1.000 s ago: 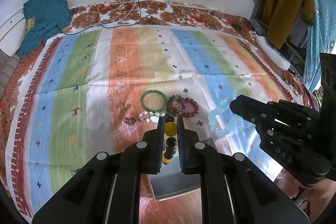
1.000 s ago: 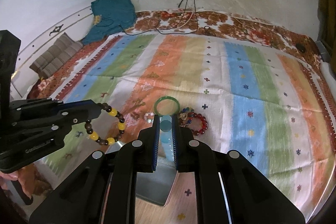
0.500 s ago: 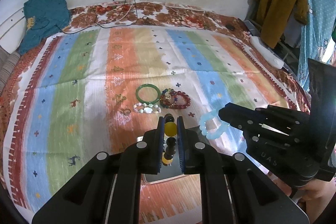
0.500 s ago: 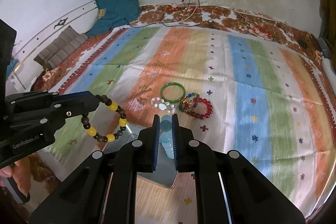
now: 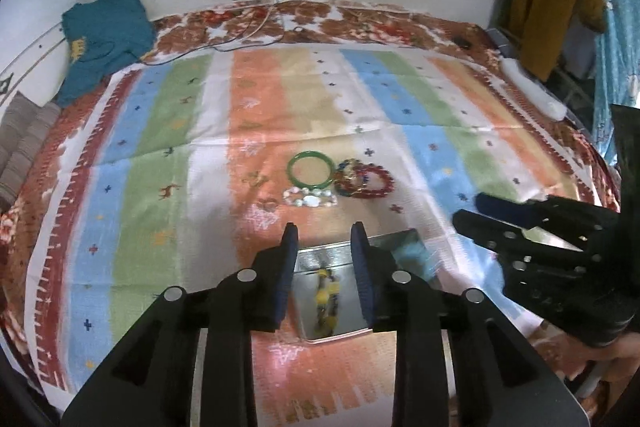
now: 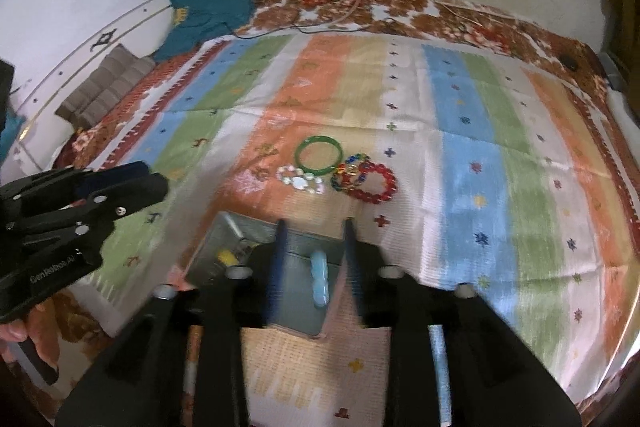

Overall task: Organize jewelry
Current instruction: 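Open the left gripper over the tin while the right gripper releases its bracelet inside, then move both open grippers back to the remaining jewelry beside the green bangle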

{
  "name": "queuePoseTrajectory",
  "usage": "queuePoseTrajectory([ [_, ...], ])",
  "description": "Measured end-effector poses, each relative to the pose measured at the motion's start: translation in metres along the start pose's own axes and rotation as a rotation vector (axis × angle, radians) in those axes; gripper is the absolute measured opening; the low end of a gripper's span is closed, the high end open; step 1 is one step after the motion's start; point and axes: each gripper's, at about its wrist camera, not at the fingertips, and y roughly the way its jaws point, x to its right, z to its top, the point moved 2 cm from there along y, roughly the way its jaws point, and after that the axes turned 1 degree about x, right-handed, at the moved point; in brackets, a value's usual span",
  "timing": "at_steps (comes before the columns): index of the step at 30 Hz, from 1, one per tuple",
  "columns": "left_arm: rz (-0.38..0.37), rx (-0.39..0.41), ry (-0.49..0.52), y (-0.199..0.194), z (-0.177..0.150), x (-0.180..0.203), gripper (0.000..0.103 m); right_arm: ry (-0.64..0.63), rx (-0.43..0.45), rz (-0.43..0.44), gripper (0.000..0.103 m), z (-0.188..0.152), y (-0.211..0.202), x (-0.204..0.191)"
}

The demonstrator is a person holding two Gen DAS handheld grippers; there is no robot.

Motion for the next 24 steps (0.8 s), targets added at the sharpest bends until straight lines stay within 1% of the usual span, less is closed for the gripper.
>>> queuePoseTrajectory([
  [4,0.006,-0.001,-0.017,0.0,0.001,-0.005,0.033,0.024,-0.016,-0.014,0.035,0.0,0.004,0.008],
  [6,0.004,0.001,-0.028,0.0,0.002,-0.008,0.038,0.032,-0.023,-0.018,0.036,0.0,0.006,0.01],
  [10,-0.003,-0.008,-0.048,0.004,0.004,-0.012,0.044,0.041,-0.042,-0.03,0.041,0.001,0.012,0.014],
  [12,-0.004,-0.015,-0.056,0.008,0.005,-0.014,0.049,0.043,-0.05,-0.038,0.046,0.003,0.017,0.016],
  [14,0.006,-0.026,-0.06,0.013,0.007,-0.017,0.051,0.054,-0.058,-0.048,0.05,0.006,0.022,0.02],
  [17,0.023,-0.047,-0.063,0.022,0.009,-0.021,0.055,0.075,-0.075,-0.06,0.05,0.011,0.032,0.026],
  [19,0.034,-0.063,-0.056,0.03,0.011,-0.022,0.056,0.079,-0.081,-0.066,0.053,0.012,0.036,0.029],
  [21,0.05,-0.072,-0.043,0.036,0.013,-0.022,0.059,0.081,-0.088,-0.08,0.054,0.015,0.042,0.033],
  [24,0.069,-0.087,-0.023,0.045,0.016,-0.023,0.062,0.082,-0.096,-0.091,0.059,0.019,0.048,0.037],
])
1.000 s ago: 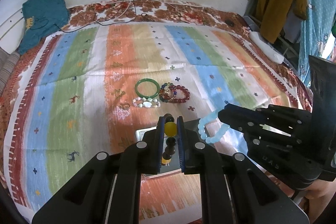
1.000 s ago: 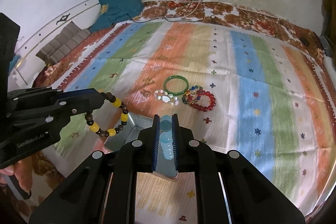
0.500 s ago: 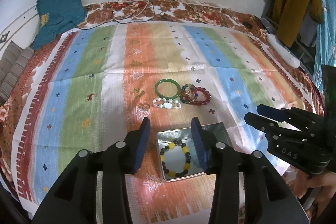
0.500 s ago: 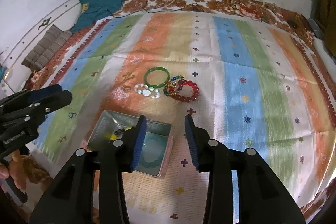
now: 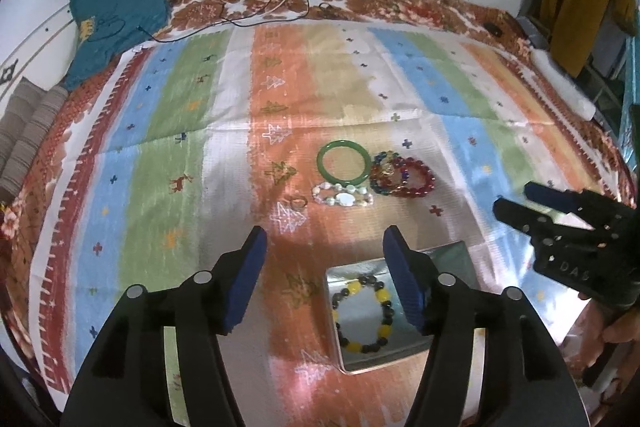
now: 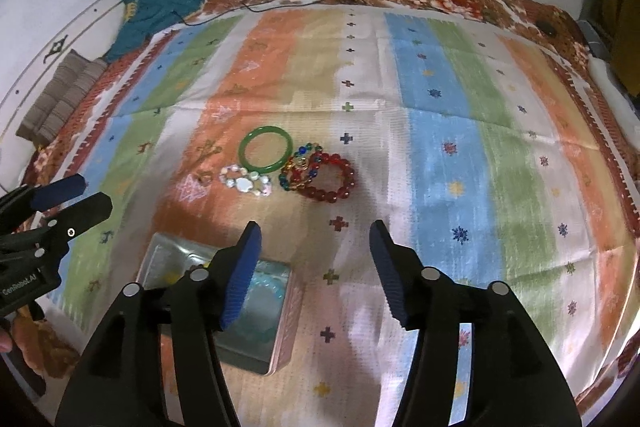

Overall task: Organize jewelry
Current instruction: 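Move both open grippers back to the remaining jewelry beside the green bangle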

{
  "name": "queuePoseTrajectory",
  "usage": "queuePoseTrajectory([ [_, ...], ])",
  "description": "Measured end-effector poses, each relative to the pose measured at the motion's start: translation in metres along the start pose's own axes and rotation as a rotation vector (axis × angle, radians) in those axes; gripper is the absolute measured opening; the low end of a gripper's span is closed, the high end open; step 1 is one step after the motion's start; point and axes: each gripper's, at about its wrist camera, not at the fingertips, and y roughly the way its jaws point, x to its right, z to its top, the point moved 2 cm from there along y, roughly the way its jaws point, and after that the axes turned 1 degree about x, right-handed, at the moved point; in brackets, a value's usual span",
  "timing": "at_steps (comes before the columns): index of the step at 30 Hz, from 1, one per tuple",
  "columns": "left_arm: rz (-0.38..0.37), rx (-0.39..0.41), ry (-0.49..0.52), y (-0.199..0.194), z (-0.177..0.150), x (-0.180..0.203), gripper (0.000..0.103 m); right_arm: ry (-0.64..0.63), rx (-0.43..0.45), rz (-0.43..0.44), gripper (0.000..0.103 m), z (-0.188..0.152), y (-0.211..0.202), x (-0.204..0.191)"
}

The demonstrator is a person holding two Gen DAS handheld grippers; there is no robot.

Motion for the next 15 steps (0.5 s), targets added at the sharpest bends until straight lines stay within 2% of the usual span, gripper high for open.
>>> queuePoseTrajectory([
  [5,0.019,-0.025,-0.004,0.013,0.007,-0.005,0.062,0.006,-0.014,-0.01,0.067,0.007,0.009,0.003],
  [15,0.026,-0.045,-0.014,0.035,0.023,-0.011,0.065,-0.004,-0.046,-0.012,0.068,0.019,0.028,0.001],
])
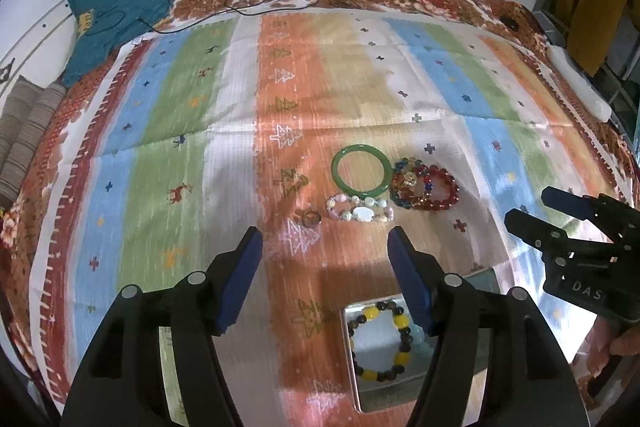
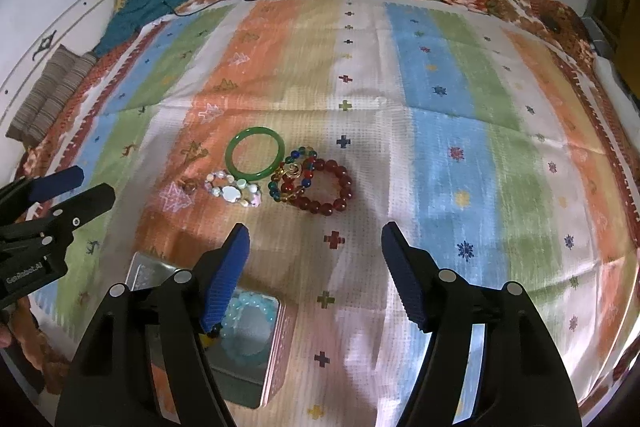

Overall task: Organize jewelry
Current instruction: 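Move both open grippers back to the remaining jewelry beside the green bangle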

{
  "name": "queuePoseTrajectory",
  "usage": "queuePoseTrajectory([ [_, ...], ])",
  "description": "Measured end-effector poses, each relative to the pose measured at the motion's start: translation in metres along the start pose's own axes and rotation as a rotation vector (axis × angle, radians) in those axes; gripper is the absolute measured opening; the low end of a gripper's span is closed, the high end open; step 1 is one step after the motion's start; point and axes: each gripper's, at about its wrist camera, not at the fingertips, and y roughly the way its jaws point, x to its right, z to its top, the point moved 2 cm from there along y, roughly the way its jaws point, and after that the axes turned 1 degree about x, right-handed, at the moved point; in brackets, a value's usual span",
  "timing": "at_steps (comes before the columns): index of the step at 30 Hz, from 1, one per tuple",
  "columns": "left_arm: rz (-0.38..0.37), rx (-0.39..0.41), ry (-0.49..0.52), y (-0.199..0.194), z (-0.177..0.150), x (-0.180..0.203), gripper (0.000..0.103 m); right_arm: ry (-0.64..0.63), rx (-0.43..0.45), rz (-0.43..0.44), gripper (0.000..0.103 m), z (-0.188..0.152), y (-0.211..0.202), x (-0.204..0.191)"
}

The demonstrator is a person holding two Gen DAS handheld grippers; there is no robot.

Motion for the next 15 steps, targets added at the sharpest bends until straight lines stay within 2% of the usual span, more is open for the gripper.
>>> queuePoseTrajectory([
  [15,0.037,-0.04,0.02,0.042,0.021,-0.002,0.065,0.002,-0.06,0.02,0.069,0.017,0.033,-0.003],
])
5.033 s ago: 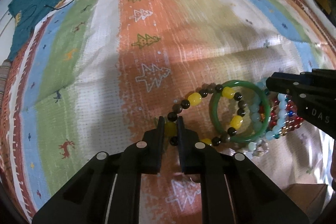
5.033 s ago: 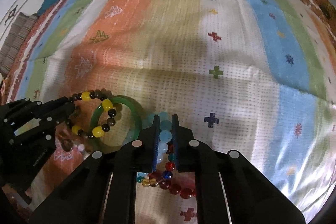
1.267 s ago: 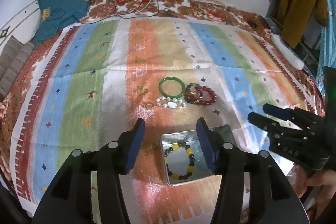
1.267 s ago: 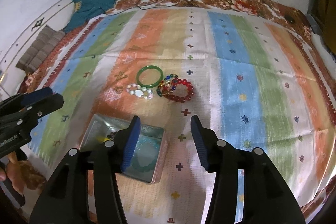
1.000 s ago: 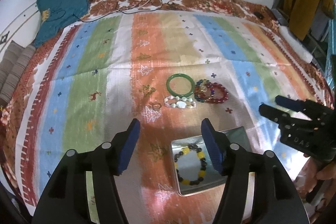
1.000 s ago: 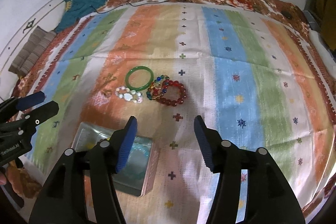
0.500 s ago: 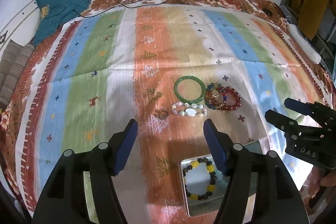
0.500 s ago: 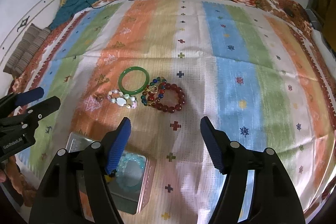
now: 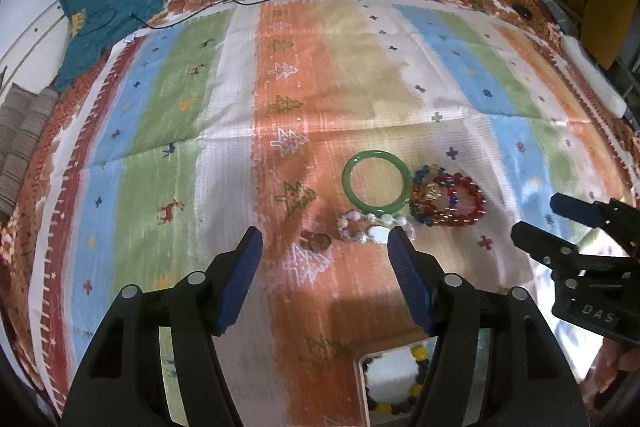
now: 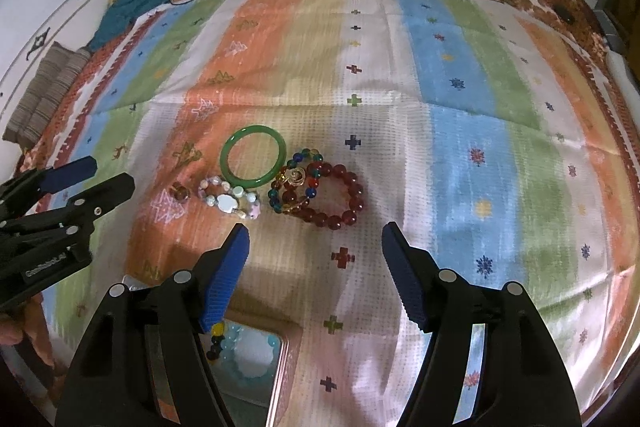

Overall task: Organize jewelry
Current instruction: 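Move both open grippers back to the remaining jewelry beside the green bangle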

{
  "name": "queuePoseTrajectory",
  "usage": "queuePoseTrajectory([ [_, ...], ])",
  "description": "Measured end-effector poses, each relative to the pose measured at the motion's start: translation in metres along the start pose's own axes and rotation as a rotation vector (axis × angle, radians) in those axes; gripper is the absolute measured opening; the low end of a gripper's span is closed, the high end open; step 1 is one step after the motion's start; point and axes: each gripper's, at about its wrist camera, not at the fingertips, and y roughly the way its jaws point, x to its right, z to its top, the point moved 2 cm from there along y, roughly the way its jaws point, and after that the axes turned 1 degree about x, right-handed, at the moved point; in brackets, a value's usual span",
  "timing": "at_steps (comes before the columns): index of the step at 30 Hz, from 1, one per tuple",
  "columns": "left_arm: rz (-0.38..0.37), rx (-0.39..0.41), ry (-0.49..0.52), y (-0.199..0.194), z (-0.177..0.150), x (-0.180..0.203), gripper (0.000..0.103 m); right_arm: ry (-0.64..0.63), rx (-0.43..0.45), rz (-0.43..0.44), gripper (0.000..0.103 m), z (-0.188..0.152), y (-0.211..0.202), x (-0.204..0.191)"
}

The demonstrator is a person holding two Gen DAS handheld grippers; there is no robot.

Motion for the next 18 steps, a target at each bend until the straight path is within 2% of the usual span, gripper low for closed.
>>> queuePoseTrajectory([
  [18,-0.014,-0.104,0.042,0.051,0.006,-0.005,0.065,-0.006,-0.076,-0.019,0.069,0.015,0.043,0.002],
])
